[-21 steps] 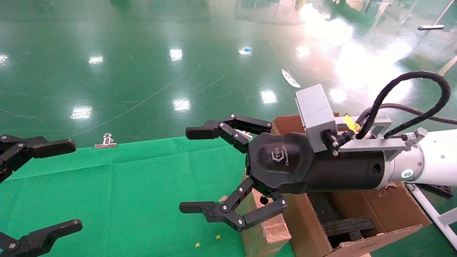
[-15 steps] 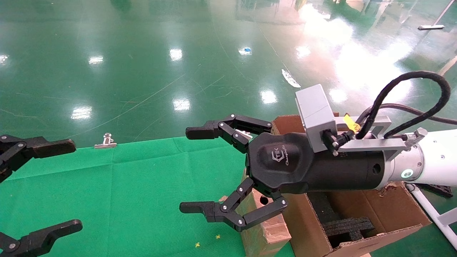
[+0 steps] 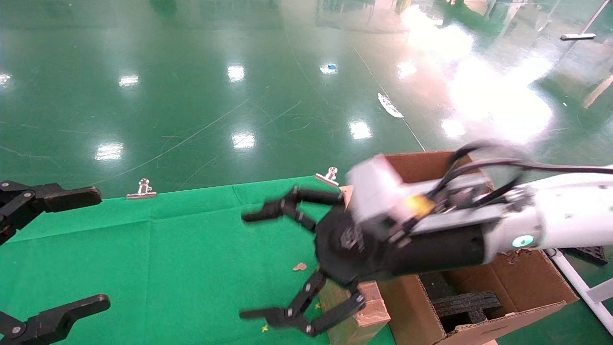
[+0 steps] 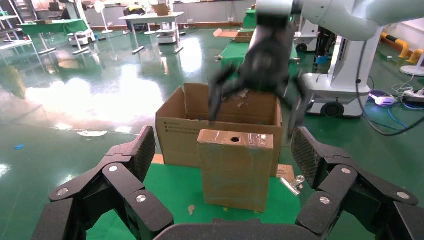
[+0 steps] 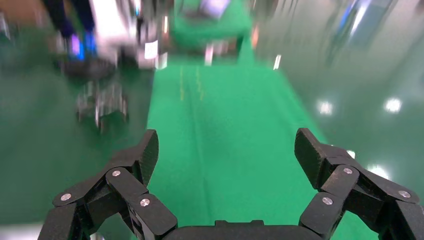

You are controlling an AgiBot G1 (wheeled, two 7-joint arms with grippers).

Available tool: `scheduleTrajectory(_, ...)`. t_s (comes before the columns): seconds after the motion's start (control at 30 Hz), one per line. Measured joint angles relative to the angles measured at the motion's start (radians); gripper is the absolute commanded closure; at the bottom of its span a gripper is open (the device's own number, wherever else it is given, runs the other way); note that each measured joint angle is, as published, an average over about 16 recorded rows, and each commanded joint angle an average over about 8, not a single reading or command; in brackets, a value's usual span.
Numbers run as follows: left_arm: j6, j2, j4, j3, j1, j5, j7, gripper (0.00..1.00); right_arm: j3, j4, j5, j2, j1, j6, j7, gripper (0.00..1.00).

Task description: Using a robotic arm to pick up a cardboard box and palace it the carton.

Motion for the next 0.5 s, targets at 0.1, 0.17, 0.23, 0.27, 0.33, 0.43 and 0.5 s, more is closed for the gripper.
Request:
scheduleTrajectory(0.1,0.0,0.0,0.0,0.0,0.0,0.0,0.0,0.0,-0.07,0.009,-0.101,-0.028,0.06,-0.013,0.012,0.0)
scheduleTrajectory(0.17,0.0,0.0,0.0,0.0,0.0,0.0,0.0,0.0,-0.121,0.012,-0.169,-0.047,0.105,-0.023,0.019,0.0)
scheduleTrajectory(0.23,0.0,0.0,0.0,0.001,0.0,0.0,0.0,0.0,-0.172,0.013,-0.229,-0.066,0.151,-0.031,0.028,0.0)
scheduleTrajectory(0.27,0.0,0.0,0.0,0.001,0.0,0.0,0.0,0.0,-0.197,0.013,-0.256,-0.074,0.174,-0.035,0.033,0.0)
scheduleTrajectory(0.33,0.0,0.0,0.0,0.001,0.0,-0.001,0.0,0.0,-0.245,0.013,-0.299,-0.088,0.218,-0.042,0.044,0.0)
scheduleTrajectory(0.43,0.0,0.0,0.0,0.001,0.0,-0.001,0.001,0.0,-0.311,0.012,-0.347,-0.098,0.282,-0.048,0.062,0.0)
scheduleTrajectory(0.5,0.0,0.0,0.0,0.001,0.0,-0.001,0.001,0.0,-0.351,0.011,-0.373,-0.097,0.327,-0.049,0.076,0.0)
